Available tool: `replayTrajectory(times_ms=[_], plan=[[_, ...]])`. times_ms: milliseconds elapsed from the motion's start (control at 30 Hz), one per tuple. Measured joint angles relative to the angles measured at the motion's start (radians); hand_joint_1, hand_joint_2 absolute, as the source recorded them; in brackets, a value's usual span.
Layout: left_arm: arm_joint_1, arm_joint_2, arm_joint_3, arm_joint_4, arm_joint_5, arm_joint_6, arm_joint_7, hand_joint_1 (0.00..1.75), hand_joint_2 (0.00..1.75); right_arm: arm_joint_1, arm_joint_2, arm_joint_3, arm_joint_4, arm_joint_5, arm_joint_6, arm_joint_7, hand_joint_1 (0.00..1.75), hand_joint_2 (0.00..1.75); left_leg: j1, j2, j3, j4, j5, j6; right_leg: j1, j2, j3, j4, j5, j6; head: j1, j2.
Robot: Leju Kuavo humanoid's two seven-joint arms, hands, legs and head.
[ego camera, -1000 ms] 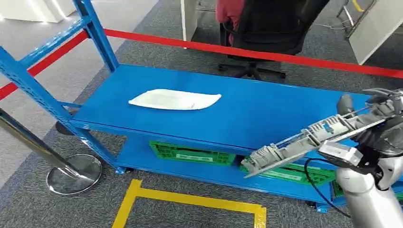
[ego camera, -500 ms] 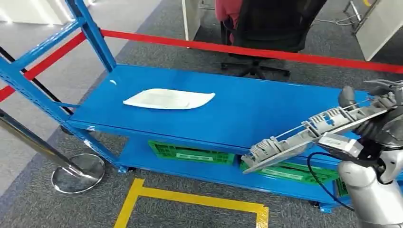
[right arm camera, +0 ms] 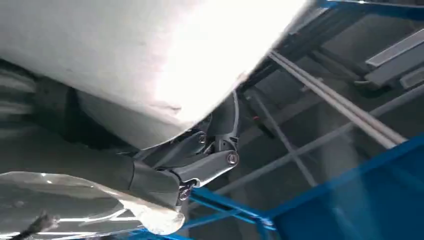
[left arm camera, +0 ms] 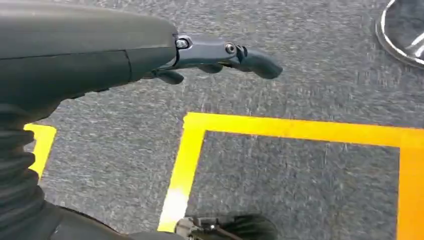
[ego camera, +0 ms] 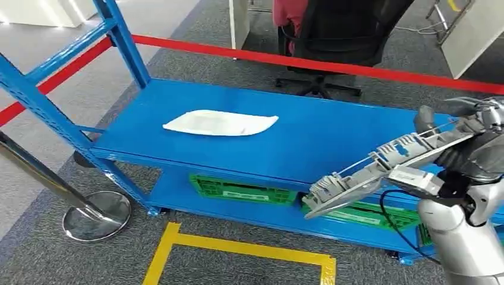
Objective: Take the parts from the cabinet and place them on the table.
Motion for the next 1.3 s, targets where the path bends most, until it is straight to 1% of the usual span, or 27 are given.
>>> replayTrajectory(times_ms=[100,133,167,200,267,333,433,467,500,533,600,633,667,700,767,800,833,933,967,1033,1100,1133,1167,1200,1233,1267,1300], plan=[[-0.002,0.000,0.000,0.000,0.000,0.000,0.000,0.00,1.75,-0.002,-0.003,0.002,0.002,0.000,0.000,0.000,1.75,1.75,-0.004,0.000,-0.002,0.001,-0.001,0.005,0.001,0.001,-0.105,0.226,-0.104,0.005,0.001,0.000],[-0.002,0.000,0.000,0.000,0.000,0.000,0.000,0.00,1.75,-0.001,-0.003,0.002,0.004,0.000,0.000,0.000,1.75,1.75,-0.005,0.000,-0.002,0.001,-0.001,0.006,0.001,0.001,-0.130,0.274,-0.112,0.006,0.002,0.000],[-0.001,-0.002,0.000,0.000,0.000,0.000,0.000,0.00,1.75,-0.001,-0.003,0.002,0.005,0.000,0.000,0.000,1.75,1.75,-0.005,0.000,-0.001,0.001,-0.001,0.006,0.001,0.001,-0.134,0.274,-0.096,0.006,0.001,0.000],[-0.001,-0.002,0.000,0.000,0.000,0.000,0.000,0.00,1.75,-0.001,-0.003,0.003,0.005,0.000,0.000,0.000,1.75,1.75,-0.005,0.000,0.000,0.002,-0.002,0.006,0.001,0.001,-0.113,0.224,-0.056,0.006,0.002,0.000],[-0.002,-0.003,0.000,0.000,0.000,0.000,0.000,0.00,1.75,-0.003,-0.003,0.003,0.005,0.000,0.000,0.000,1.75,1.75,-0.004,-0.001,0.005,0.003,-0.005,0.003,0.000,0.000,-0.025,0.044,0.035,0.003,0.002,0.000],[-0.003,-0.002,0.000,0.000,0.000,0.000,0.000,0.00,1.75,-0.007,-0.003,0.004,0.006,0.000,0.000,0.000,1.75,1.75,-0.013,-0.003,-0.003,0.015,-0.009,-0.006,0.003,0.001,0.019,-0.034,0.031,-0.003,0.001,0.000],[-0.001,-0.002,0.000,0.000,0.000,-0.001,0.002,0.00,1.75,-0.006,-0.003,0.006,0.008,0.012,0.000,0.009,1.75,1.75,-0.011,-0.003,-0.004,0.011,-0.004,-0.016,0.005,0.004,0.011,-0.024,0.032,-0.018,0.000,0.000],[-0.002,-0.001,0.000,0.000,0.000,-0.001,0.002,0.00,1.75,-0.012,-0.004,0.007,0.008,0.021,0.000,0.015,1.75,1.75,-0.010,-0.003,-0.008,0.016,-0.011,-0.022,-0.004,0.003,0.014,-0.030,0.036,-0.026,0.001,0.000],[-0.003,0.000,0.000,0.000,0.000,-0.001,0.005,0.00,1.75,-0.019,-0.004,0.008,0.008,0.025,0.000,0.018,1.75,1.75,-0.009,-0.001,-0.013,0.035,-0.029,-0.030,-0.003,0.002,0.015,-0.030,0.036,-0.029,-0.002,0.000],[-0.004,0.000,0.000,0.000,0.001,-0.002,0.005,0.00,1.75,-0.026,-0.004,0.009,0.008,0.031,0.000,0.023,1.75,1.75,-0.007,-0.001,-0.034,0.086,-0.062,-0.036,-0.003,0.000,0.016,-0.030,0.036,-0.034,-0.006,0.000],[-0.003,0.000,0.000,0.000,0.001,-0.006,0.011,0.00,1.75,-0.034,-0.004,0.011,0.012,0.045,0.002,0.034,1.75,1.75,0.000,-0.001,-0.106,0.246,-0.135,-0.045,-0.002,-0.002,0.016,-0.030,0.035,-0.037,-0.004,0.000],[-0.003,-0.001,0.001,0.000,0.001,-0.009,0.015,0.00,1.75,-0.038,-0.004,0.013,0.014,0.052,0.002,0.039,1.75,1.75,0.002,-0.001,-0.133,0.304,-0.152,-0.046,-0.001,-0.002,0.016,-0.029,0.035,-0.037,-0.005,0.000],[-0.002,-0.001,0.001,0.001,0.002,-0.012,0.021,0.00,1.75,-0.041,-0.004,0.016,0.017,0.058,0.002,0.042,1.75,1.75,0.003,-0.001,-0.138,0.315,-0.144,-0.047,-0.001,-0.002,0.017,-0.029,0.035,-0.037,-0.005,0.000],[-0.002,-0.001,0.001,0.001,0.005,-0.015,0.024,0.00,1.75,-0.044,-0.004,0.018,0.019,0.061,0.002,0.045,1.75,1.75,0.004,-0.001,-0.124,0.283,-0.115,-0.045,-0.001,-0.001,0.018,-0.029,0.035,-0.037,-0.005,0.000],[-0.004,0.000,0.002,0.001,0.010,-0.019,0.036,0.00,1.75,-0.051,-0.004,0.023,0.020,0.074,0.002,0.052,1.75,1.75,0.003,-0.001,-0.048,0.123,-0.023,-0.036,-0.001,-0.001,0.024,-0.029,0.035,-0.036,-0.005,0.000],[-0.004,0.000,0.002,0.001,0.011,-0.019,0.047,0.00,1.75,-0.058,-0.004,0.026,0.021,0.084,0.005,0.060,1.75,1.75,0.002,-0.001,-0.012,0.041,0.006,-0.028,-0.001,0.000,0.025,-0.029,0.034,-0.035,-0.005,0.000],[-0.006,0.000,0.004,0.002,0.013,-0.019,0.069,0.00,1.75,-0.066,-0.004,0.033,0.024,0.101,0.016,0.074,1.75,1.75,-0.003,-0.001,-0.004,0.026,-0.002,-0.026,0.006,0.001,0.021,-0.026,0.034,-0.030,-0.005,0.000],[-0.009,-0.004,0.009,0.002,0.016,-0.016,0.093,0.00,1.75,-0.070,-0.004,0.050,0.035,0.131,0.023,0.097,1.75,1.75,-0.006,-0.003,-0.008,0.020,-0.003,-0.019,0.002,-0.001,0.015,-0.031,0.042,-0.015,-0.003,0.000],[-0.009,-0.006,0.010,0.002,0.016,-0.015,0.095,0.00,1.75,-0.070,-0.004,0.058,0.041,0.135,0.023,0.102,1.75,1.75,-0.003,-0.003,-0.009,0.009,0.004,-0.010,0.003,-0.001,0.015,-0.032,0.044,-0.008,-0.005,0.000],[-0.012,-0.007,0.011,0.002,0.018,-0.012,0.095,0.00,1.75,-0.072,-0.008,0.067,0.048,0.135,0.023,0.111,1.75,1.75,0.002,0.001,-0.010,-0.003,0.017,0.003,0.002,0.000,-0.010,0.015,-0.020,-0.004,0.000,0.000],[-0.012,-0.008,0.013,0.003,0.018,-0.013,0.097,0.00,1.75,-0.074,-0.011,0.075,0.056,0.130,0.024,0.125,1.75,1.75,-0.001,0.001,-0.021,-0.002,0.025,0.010,0.002,0.001,-0.060,0.164,-0.110,-0.002,0.002,0.000],[-0.012,-0.010,0.014,0.004,0.018,-0.013,0.097,0.00,1.75,-0.073,-0.013,0.079,0.060,0.126,0.026,0.129,1.75,1.75,-0.003,0.001,-0.028,-0.002,0.029,0.011,0.002,0.001,-0.080,0.225,-0.135,0.000,0.003,0.000],[-0.012,-0.011,0.016,0.004,0.018,-0.013,0.097,0.00,1.75,-0.072,-0.014,0.082,0.063,0.124,0.030,0.132,1.75,1.75,-0.004,0.001,-0.035,0.000,0.035,0.011,0.002,0.001,-0.084,0.253,-0.140,0.002,0.001,0.000],[-0.012,-0.011,0.016,0.005,0.018,-0.013,0.097,0.00,1.75,-0.072,-0.015,0.086,0.068,0.122,0.034,0.137,1.75,1.75,-0.004,0.001,-0.044,0.001,0.040,0.010,0.001,0.001,-0.062,0.231,-0.119,0.002,0.003,0.000],[-0.012,-0.013,0.017,0.005,0.018,-0.013,0.097,0.00,1.75,-0.072,-0.018,0.090,0.070,0.119,0.040,0.140,1.75,1.75,-0.004,0.001,-0.051,0.002,0.046,0.008,0.001,0.001,-0.020,0.168,-0.084,0.002,0.002,0.000],[-0.012,-0.014,0.017,0.005,0.018,-0.013,0.097,0.00,1.75,-0.072,-0.022,0.093,0.072,0.119,0.043,0.142,1.75,1.75,-0.003,0.001,-0.056,0.004,0.051,0.005,0.000,0.000,0.034,0.080,-0.046,0.002,0.002,0.000],[-0.012,-0.014,0.017,0.005,0.018,-0.013,0.098,0.00,1.75,-0.074,-0.024,0.096,0.073,0.117,0.046,0.144,1.75,1.75,-0.003,0.001,-0.061,0.006,0.055,0.000,-0.002,0.000,0.089,-0.007,-0.026,0.003,0.003,0.000]])
